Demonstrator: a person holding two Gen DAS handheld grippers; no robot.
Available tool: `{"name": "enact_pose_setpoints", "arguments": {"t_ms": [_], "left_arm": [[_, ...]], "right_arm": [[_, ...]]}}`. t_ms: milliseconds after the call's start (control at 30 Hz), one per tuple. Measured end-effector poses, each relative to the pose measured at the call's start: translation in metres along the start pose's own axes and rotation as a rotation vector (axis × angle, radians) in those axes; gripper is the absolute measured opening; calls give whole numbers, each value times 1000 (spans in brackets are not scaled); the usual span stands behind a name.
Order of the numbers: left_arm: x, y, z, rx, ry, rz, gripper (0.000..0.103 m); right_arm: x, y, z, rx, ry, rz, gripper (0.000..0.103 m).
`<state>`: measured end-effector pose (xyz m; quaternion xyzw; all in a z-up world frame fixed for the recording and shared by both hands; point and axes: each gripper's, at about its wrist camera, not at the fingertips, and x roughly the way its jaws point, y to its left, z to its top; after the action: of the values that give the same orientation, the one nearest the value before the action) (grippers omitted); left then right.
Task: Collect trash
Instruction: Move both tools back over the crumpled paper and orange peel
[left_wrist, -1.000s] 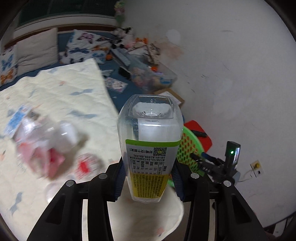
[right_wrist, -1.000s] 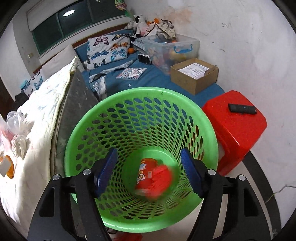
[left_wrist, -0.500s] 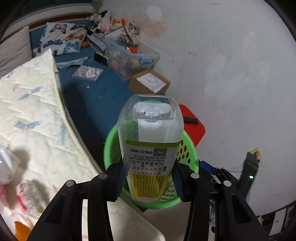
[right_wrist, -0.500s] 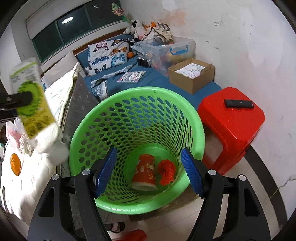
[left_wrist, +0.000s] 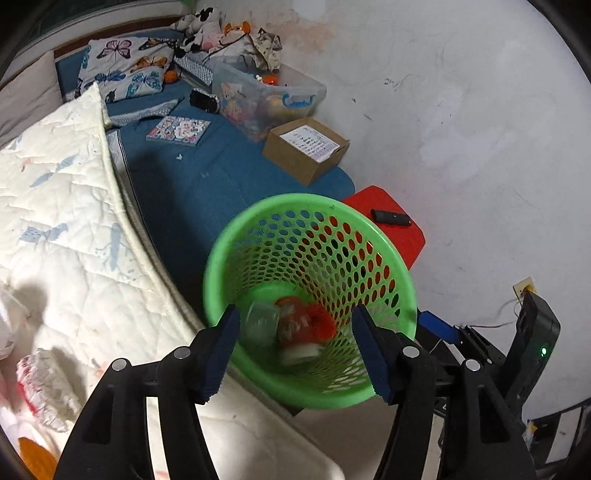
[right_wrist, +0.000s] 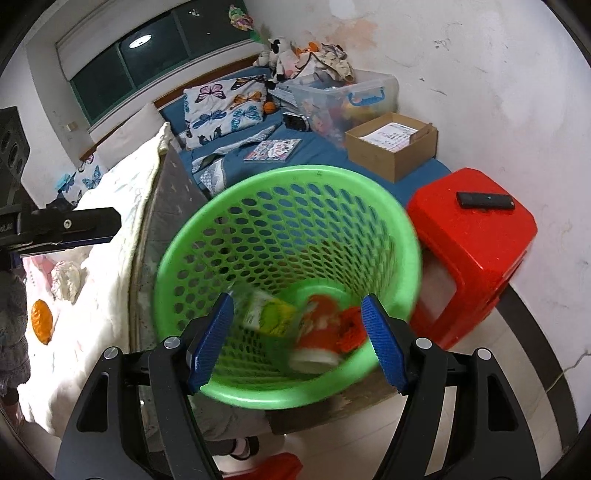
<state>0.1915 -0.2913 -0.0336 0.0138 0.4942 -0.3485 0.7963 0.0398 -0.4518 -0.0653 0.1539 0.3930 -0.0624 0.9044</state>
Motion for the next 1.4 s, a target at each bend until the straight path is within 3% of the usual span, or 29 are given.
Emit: {"name": "enact_pose_setpoints", "arguments": {"t_ms": [367, 733, 1400], "left_arm": [[-68, 29, -47, -27, -89, 74, 60], [-135, 83, -98, -117, -186, 201, 64], [-191, 174, -186, -353, -230, 308, 64]], "right_arm": [[-20, 41, 0, -68, -24, 60, 72], [-24, 105, -1, -179, -20, 135, 73], [19, 247, -8, -434, 63, 317, 72]]}}
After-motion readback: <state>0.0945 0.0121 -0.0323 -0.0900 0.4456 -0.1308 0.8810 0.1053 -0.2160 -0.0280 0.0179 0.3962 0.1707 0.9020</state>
